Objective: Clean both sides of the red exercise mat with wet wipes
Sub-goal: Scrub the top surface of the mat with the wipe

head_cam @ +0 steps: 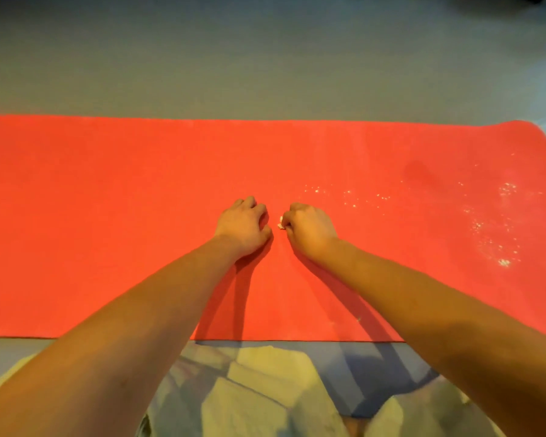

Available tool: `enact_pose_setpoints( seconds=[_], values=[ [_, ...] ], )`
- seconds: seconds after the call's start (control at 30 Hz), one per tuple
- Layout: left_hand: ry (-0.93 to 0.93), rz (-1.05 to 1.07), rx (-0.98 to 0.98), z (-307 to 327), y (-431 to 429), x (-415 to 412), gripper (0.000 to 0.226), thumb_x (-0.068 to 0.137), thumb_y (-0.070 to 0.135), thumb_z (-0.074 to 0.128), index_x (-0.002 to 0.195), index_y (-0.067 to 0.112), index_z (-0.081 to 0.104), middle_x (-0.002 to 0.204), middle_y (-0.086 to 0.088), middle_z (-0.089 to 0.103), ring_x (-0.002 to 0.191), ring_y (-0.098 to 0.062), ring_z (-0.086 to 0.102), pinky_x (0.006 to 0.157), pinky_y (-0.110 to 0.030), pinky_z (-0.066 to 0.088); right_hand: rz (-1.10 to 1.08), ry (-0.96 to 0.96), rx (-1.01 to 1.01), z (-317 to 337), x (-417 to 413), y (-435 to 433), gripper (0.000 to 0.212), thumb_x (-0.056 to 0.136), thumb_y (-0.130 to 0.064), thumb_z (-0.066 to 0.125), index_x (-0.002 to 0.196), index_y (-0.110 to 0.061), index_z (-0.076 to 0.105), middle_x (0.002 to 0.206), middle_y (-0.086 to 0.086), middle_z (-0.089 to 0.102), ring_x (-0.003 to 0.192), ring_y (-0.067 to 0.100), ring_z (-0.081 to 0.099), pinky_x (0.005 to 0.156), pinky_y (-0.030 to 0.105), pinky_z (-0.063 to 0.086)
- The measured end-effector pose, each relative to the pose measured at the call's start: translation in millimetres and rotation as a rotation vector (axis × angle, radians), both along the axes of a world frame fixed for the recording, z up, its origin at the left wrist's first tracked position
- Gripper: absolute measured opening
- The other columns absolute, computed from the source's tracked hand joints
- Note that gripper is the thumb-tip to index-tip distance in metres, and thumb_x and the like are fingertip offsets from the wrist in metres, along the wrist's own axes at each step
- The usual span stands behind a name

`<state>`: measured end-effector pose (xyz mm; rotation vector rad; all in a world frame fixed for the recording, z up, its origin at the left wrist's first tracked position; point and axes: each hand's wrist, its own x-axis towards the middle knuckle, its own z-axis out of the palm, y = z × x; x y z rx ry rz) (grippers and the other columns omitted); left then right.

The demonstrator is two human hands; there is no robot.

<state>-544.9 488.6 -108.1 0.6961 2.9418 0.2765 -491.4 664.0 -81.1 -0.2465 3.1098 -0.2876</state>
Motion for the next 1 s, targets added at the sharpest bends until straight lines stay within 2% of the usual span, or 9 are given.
enact_pose_setpoints(
  seconds=[0.17,0.27,0.33,0.43,0.57,0.67,0.83,1.0],
  values=[
    [-0.104,-0.003,-0.024,9.8,-6.4,23.7,0.056,0.090,0.048,0.062,0.141,0.025,0.058,0.147,-0.004,0.048,0.135,-0.029,0.046,0.110,-0.041,0.044,0.229,-0.007,-0.074,-4.4,89.6,-4.3,0.016,0.092,-0.025,0.057,0.092,-0.023,0.073,0.089,0.000,0.060,0.084,0.028,0.064,0.062,0.038,0.048],
    [-0.155,-0.018,-0.069,19.5,-9.2,31.7,0.064,0.091,0.050,0.062,0.150,0.026,0.051,0.158,-0.007,0.040,0.142,-0.030,0.041,0.116,-0.040,0.039,0.404,-0.071,-0.036,-7.2,128.7,-2.7,0.015,0.092,-0.024,0.056,0.095,-0.022,0.071,0.089,0.000,0.058,0.084,0.026,0.062,0.060,0.038,0.049],
    [-0.190,-0.024,-0.110,27.7,-9.1,37.4,0.067,0.091,0.051,0.063,0.152,0.029,0.048,0.162,-0.006,0.036,0.145,-0.031,0.039,0.117,-0.040,0.039,0.387,-0.095,-0.016,-1.3,116.8,-2.4,0.017,0.091,-0.024,0.056,0.098,-0.025,0.072,0.093,0.000,0.059,0.086,0.028,0.063,0.062,0.038,0.049],
    [-0.249,-0.026,-0.161,39.4,-7.2,51.9,0.073,0.090,0.053,0.067,0.155,0.032,0.044,0.166,-0.006,0.030,0.148,-0.030,0.037,0.117,-0.040,0.039,0.224,-0.057,-0.009,4.3,79.9,-7.1,0.019,0.092,-0.023,0.058,0.103,-0.024,0.073,0.099,0.003,0.061,0.093,0.032,0.065,0.067,0.038,0.048],
    [-0.302,-0.051,-0.235,46.3,-8.0,76.9,0.096,0.079,0.065,0.077,0.160,0.030,0.036,0.166,-0.007,0.024,0.150,-0.029,0.033,0.119,-0.039,0.037,0.082,-0.028,0.067,5.1,65.3,-16.4,0.018,0.091,-0.018,0.059,0.104,-0.017,0.071,0.102,0.007,0.062,0.094,0.034,0.065,0.069,0.037,0.046],
    [-0.321,-0.068,-0.264,48.6,-9.6,89.1,0.111,0.071,0.070,0.081,0.161,0.029,0.032,0.164,-0.008,0.024,0.151,-0.028,0.030,0.117,-0.040,0.037,0.148,-0.020,0.019,1.7,97.7,-16.9,0.015,0.094,-0.020,0.058,0.102,-0.014,0.069,0.099,0.009,0.061,0.091,0.035,0.064,0.066,0.038,0.045],
    [-0.283,-0.003,-0.199,50.5,-6.5,94.8,0.116,0.061,0.067,0.089,0.157,0.033,0.035,0.164,-0.003,0.025,0.151,-0.026,0.030,0.114,-0.044,0.041,0.442,-0.025,-0.039,-12.5,168.6,-2.1,0.006,0.089,-0.016,0.062,0.092,-0.015,0.068,0.088,0.005,0.057,0.079,0.030,0.060,0.056,0.039,0.050],
    [-0.290,0.015,-0.191,51.9,-4.6,97.0,0.114,0.059,0.064,0.092,0.155,0.033,0.038,0.162,-0.003,0.029,0.149,-0.027,0.033,0.112,-0.046,0.044,0.426,-0.094,-0.059,-0.1,141.2,-2.1,0.012,0.092,-0.018,0.060,0.096,-0.017,0.071,0.092,0.006,0.059,0.084,0.032,0.060,0.059,0.038,0.045]
  ],
)
